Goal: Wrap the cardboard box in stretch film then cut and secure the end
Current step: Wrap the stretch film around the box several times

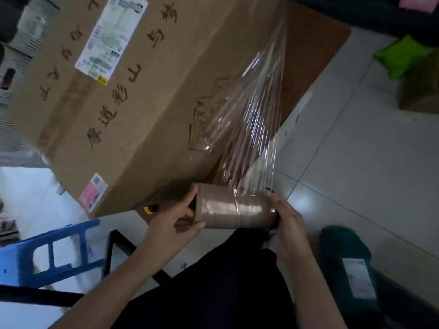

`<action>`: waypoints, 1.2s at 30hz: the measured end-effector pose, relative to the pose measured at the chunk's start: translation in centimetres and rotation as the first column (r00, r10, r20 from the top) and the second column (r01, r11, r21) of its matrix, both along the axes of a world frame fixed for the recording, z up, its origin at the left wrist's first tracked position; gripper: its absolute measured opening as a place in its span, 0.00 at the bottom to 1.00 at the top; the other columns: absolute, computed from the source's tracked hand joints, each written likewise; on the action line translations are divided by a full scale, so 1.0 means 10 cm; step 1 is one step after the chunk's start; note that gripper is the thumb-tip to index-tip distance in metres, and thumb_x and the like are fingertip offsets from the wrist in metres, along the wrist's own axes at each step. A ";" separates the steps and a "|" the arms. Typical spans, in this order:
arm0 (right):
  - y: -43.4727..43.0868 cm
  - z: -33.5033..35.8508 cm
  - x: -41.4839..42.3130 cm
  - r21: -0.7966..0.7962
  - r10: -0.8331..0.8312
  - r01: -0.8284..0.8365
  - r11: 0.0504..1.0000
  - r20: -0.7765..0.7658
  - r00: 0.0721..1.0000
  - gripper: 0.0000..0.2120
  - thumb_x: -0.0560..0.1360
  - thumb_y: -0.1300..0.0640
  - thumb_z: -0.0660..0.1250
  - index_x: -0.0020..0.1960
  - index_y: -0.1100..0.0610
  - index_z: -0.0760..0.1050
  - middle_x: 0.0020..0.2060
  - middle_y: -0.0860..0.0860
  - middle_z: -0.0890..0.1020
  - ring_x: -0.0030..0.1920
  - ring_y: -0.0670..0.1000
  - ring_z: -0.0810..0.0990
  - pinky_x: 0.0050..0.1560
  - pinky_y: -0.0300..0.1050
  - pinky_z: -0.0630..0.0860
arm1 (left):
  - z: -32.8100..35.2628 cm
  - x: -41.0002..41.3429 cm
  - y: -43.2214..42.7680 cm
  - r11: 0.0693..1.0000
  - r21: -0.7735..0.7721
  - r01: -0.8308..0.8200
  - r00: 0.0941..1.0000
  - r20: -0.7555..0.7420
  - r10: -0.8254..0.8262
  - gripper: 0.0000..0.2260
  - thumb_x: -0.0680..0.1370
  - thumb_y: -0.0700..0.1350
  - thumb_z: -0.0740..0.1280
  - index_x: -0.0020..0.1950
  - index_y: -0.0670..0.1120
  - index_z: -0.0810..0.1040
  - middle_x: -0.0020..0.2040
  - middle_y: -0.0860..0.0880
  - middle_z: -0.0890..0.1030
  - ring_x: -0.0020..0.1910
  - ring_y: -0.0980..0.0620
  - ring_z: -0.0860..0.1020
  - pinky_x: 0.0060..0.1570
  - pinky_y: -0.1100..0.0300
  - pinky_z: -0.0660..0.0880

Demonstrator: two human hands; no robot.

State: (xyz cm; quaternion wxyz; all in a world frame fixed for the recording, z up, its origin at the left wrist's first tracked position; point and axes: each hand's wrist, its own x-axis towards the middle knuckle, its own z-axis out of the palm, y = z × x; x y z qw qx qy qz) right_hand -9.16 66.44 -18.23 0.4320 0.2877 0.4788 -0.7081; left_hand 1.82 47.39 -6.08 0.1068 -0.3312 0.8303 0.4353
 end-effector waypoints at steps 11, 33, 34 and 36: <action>-0.10 0.01 1.28 -0.073 -0.073 0.072 0.995 -0.015 0.997 0.16 0.75 0.57 0.67 0.62 0.59 0.79 0.51 0.51 0.86 0.50 0.47 0.84 0.45 0.37 0.80 | 0.14 1.06 -0.04 1.000 -0.013 0.018 1.000 0.011 -0.018 0.35 0.69 0.42 0.74 0.67 0.67 0.62 0.51 0.55 0.83 0.47 0.61 0.81 0.50 0.67 0.77; -1.94 0.04 2.91 -0.155 -0.337 0.364 0.919 0.176 0.925 0.35 0.55 0.41 0.77 0.61 0.51 0.80 0.55 0.51 0.85 0.56 0.51 0.83 0.54 0.45 0.80 | 0.40 1.97 -2.01 0.926 -0.121 0.357 0.934 0.059 -0.353 0.36 0.69 0.40 0.75 0.71 0.60 0.64 0.36 0.58 0.80 0.39 0.60 0.79 0.48 0.76 0.73; -1.98 0.04 2.95 -0.154 -0.341 0.369 0.917 0.180 0.923 0.36 0.56 0.42 0.77 0.62 0.52 0.79 0.55 0.51 0.85 0.57 0.51 0.82 0.56 0.46 0.79 | 0.39 2.01 -2.07 0.917 -0.123 0.381 0.925 0.068 -0.375 0.36 0.69 0.40 0.75 0.71 0.60 0.64 0.37 0.58 0.80 0.40 0.60 0.79 0.48 0.75 0.73; -2.08 0.05 3.04 -0.140 -0.358 0.382 0.913 0.172 0.918 0.36 0.57 0.42 0.76 0.63 0.53 0.78 0.55 0.51 0.85 0.57 0.50 0.82 0.58 0.46 0.78 | 0.38 2.07 -2.19 0.913 -0.103 0.395 0.918 0.078 -0.388 0.36 0.69 0.40 0.75 0.70 0.60 0.64 0.37 0.57 0.80 0.40 0.59 0.80 0.48 0.75 0.73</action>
